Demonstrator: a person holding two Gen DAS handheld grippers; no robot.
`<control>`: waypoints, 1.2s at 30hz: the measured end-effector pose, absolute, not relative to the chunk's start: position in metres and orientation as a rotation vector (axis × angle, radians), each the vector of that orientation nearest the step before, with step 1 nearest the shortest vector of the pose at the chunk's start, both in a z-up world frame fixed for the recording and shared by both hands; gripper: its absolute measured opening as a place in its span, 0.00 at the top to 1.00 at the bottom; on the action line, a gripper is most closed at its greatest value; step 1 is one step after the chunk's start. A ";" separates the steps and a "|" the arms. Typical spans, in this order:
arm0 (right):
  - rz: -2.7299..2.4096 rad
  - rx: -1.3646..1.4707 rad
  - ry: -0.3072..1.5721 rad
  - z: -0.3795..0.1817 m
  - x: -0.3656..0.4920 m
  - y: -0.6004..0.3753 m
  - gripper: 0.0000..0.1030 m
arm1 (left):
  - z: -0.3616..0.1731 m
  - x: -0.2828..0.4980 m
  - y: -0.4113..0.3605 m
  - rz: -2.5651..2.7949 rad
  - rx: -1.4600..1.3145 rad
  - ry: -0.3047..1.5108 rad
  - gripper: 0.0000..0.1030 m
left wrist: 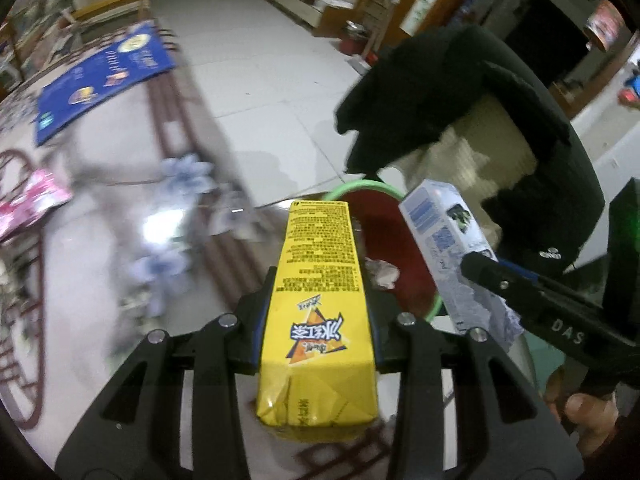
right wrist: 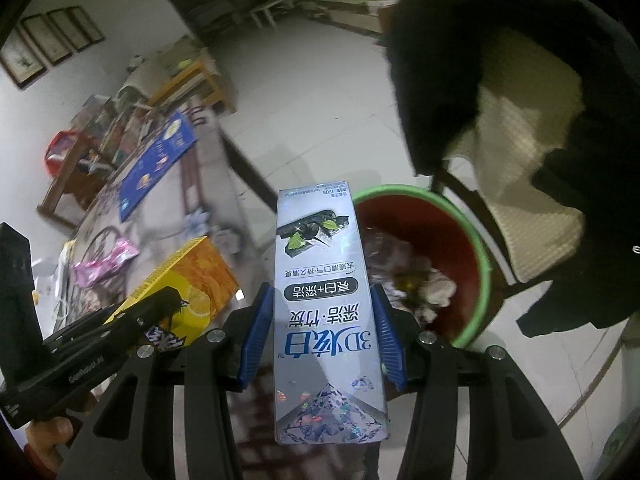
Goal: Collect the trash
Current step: 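Carry the milk carton and yellow snack box over the bin, then open both tools to drop the carton and snack box into the bin, then grasp the pink wrapper with the right tool while the left tool grasps crumpled foil paper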
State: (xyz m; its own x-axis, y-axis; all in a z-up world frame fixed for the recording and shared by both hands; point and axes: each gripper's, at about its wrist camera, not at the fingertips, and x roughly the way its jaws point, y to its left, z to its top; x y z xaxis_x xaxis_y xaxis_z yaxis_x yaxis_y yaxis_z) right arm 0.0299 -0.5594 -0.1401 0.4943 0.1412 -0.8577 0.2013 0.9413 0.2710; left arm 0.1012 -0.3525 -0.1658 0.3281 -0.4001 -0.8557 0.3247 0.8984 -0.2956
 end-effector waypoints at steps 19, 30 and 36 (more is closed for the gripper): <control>-0.149 0.367 1.038 -0.155 0.042 -0.605 0.38 | -0.167 0.131 -0.347 -0.416 -0.088 1.098 0.35; 0.152 0.208 1.072 -0.151 0.106 -0.462 0.37 | -0.175 0.113 -0.111 0.198 -0.235 1.042 0.24; 0.414 -0.061 1.106 -0.158 0.141 -0.338 0.27 | -0.216 0.127 -0.057 0.286 -0.179 1.099 0.19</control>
